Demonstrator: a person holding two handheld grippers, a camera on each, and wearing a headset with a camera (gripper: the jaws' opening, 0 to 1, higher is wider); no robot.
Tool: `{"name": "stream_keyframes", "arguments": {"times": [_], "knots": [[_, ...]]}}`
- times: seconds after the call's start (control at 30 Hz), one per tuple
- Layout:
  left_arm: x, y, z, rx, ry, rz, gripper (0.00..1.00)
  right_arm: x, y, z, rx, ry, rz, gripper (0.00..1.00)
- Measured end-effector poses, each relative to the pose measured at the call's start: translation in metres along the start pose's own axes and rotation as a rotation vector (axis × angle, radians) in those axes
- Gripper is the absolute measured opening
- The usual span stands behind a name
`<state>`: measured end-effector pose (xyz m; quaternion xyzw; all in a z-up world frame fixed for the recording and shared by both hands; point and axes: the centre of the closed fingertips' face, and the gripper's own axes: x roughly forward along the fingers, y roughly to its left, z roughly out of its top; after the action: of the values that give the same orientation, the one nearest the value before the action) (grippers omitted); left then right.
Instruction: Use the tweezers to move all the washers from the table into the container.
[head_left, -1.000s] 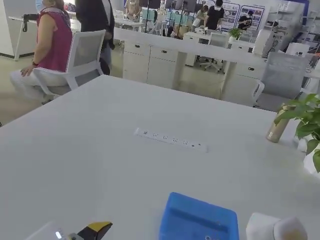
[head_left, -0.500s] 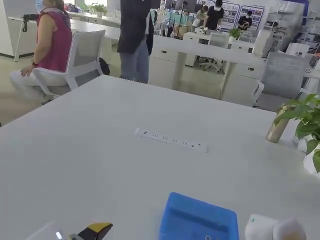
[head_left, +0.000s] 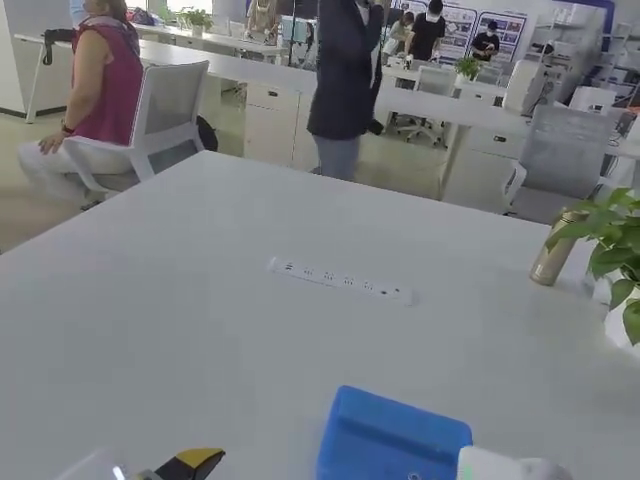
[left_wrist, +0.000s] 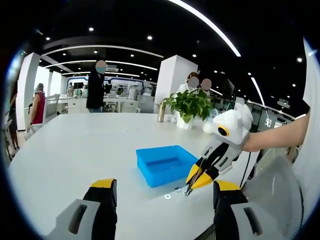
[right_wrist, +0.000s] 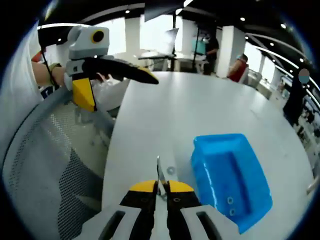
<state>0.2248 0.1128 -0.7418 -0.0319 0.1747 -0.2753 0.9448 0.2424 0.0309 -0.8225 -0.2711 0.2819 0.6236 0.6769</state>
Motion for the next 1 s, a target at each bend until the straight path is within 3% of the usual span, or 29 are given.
{"name": "stream_keyframes", "arguments": {"times": [0.33,0.47,0.6,0.83,1.0], "knots": [[0.0,0.0,-0.001,0.006,0.008,0.002,0.79,0.0,-0.002,-0.004,-0.044,-0.003,-0.019,0.03],[-0.001,0.0,-0.001,0.005,0.006,-0.001,0.79,-0.005,-0.006,-0.006,0.077,-0.057,-0.052,0.03],[-0.001,-0.002,0.001,-0.006,-0.004,-0.01,0.79,-0.019,-0.015,0.008,0.212,-0.175,-0.071,0.03],[0.0,-0.002,0.002,-0.013,-0.008,-0.016,0.79,-0.042,-0.033,0.023,0.206,-0.198,-0.131,0.03],[-0.001,-0.001,0.003,-0.017,-0.016,-0.009,0.79,-0.05,-0.048,0.033,0.226,-0.244,-0.149,0.03]]}}
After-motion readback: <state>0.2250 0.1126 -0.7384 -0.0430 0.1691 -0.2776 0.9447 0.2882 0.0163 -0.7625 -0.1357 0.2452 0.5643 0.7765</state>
